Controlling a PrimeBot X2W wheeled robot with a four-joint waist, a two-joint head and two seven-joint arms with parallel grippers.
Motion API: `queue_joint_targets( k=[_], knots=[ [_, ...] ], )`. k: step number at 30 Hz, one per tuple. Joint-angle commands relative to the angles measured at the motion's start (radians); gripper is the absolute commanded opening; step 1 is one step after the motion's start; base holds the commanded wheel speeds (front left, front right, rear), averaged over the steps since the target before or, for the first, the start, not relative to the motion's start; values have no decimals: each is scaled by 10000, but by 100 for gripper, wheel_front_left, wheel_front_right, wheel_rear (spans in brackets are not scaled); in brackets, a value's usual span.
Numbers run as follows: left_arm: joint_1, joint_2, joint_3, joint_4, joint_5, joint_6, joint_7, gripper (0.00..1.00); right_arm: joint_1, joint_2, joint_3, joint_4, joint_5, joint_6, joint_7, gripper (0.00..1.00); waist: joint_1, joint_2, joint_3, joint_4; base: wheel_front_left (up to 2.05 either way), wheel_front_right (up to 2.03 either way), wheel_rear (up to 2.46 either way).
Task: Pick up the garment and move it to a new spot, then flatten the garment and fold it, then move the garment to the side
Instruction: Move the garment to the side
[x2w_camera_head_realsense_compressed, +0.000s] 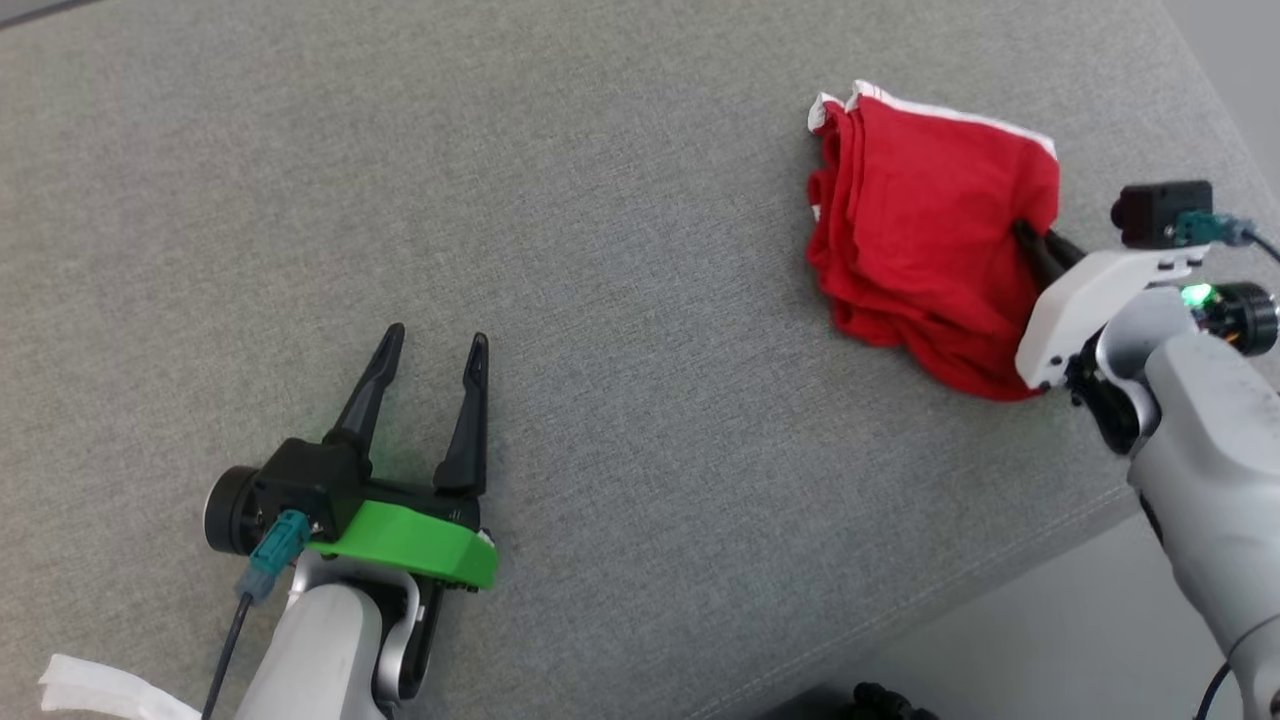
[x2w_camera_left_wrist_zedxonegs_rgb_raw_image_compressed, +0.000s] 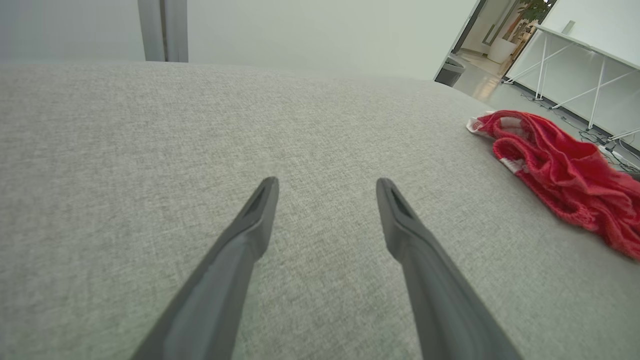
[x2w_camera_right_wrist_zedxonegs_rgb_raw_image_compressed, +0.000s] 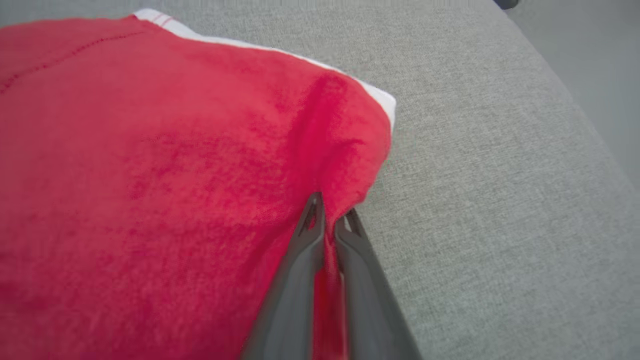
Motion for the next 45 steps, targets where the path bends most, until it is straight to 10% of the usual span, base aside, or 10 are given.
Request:
queue_joint_targets(
  k=[1,24,25,26,27,28,45],
  knots=[
    [-193,101,26,-63,69,64,17,100,-298,-139,-20,89,-91,-17,-32,0,-1,0,289,139,0,0,0],
    [-541,168,-56,-851,76,299,-25,100,-3992,-2981,-643,2567,-1501,-17,188,0,-1,0,1723,2218,0,0,0],
    [-536,161,-61,-833,68,308,-31,100,-4030,-2915,-691,2677,-1589,-15,103,8,-1,0,1710,2227,0,0,0],
    [-521,150,-70,-802,56,315,-38,100,-4080,-2865,-758,2834,-1675,-15,12,39,-1,0,1681,2238,0,0,0],
    [-506,139,-74,-770,44,319,-44,100,-4086,-2817,-802,2936,-1748,-15,-60,91,-1,0,1641,2241,0,0,0],
    [-477,123,-72,-733,19,326,-46,100,-4081,-2753,-853,3064,-1828,-15,-153,100,-1,0,1583,2232,0,0,0],
    [-119,-157,118,-297,-326,187,-102,100,-3510,-1688,-568,2966,-2280,-16,-1914,100,-1,0,-447,2006,0,0,0]
  ],
)
